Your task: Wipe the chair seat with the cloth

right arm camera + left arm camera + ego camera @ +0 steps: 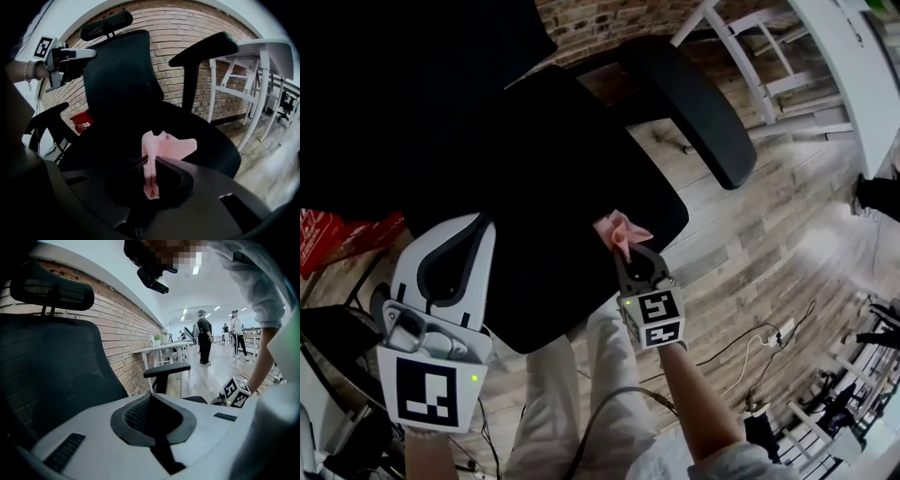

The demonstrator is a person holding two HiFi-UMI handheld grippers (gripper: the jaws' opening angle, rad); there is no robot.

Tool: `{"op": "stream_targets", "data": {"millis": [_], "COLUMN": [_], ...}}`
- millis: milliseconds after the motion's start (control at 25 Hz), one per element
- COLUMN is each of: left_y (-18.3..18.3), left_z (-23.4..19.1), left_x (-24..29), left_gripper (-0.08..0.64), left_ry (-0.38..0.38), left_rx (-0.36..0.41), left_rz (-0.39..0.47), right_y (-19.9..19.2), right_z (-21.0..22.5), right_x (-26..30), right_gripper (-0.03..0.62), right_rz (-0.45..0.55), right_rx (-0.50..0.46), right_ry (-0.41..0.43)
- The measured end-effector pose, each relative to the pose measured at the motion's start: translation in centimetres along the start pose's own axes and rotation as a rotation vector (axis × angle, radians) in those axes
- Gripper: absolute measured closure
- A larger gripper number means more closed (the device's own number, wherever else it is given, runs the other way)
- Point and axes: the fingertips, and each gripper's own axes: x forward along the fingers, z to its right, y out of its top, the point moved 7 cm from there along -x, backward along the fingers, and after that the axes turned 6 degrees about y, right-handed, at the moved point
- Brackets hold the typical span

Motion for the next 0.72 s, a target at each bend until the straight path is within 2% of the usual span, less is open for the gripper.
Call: {"op": "stream_targets", "data": {"millis": [320, 520, 720], "left_y": [-1.0, -1.5, -1.8], "left_z": [0.1, 0.2, 0.3], "left_x": [-1.2, -2.0, -2.3], "left_gripper": [0.541, 0.541, 0.541], "left_ry": [-0.041, -0.055, -0.052], "left_rx": [0.021, 0.033, 0.021], "left_rz": [0.019, 0.020, 0.009], "right_y": [-3.0, -5.3, -6.6], "right_z": [-8.5, -14.3, -18.0], "right_x": [0.7, 0.3, -0.3], "right_gripper": [0.534, 0.534, 0.534], "right_rz": [-0.031, -0.064, -0.084], "right_rx": [0.006, -0.035, -0.082], "right_ry": [0.146, 0.295, 0.387]}}
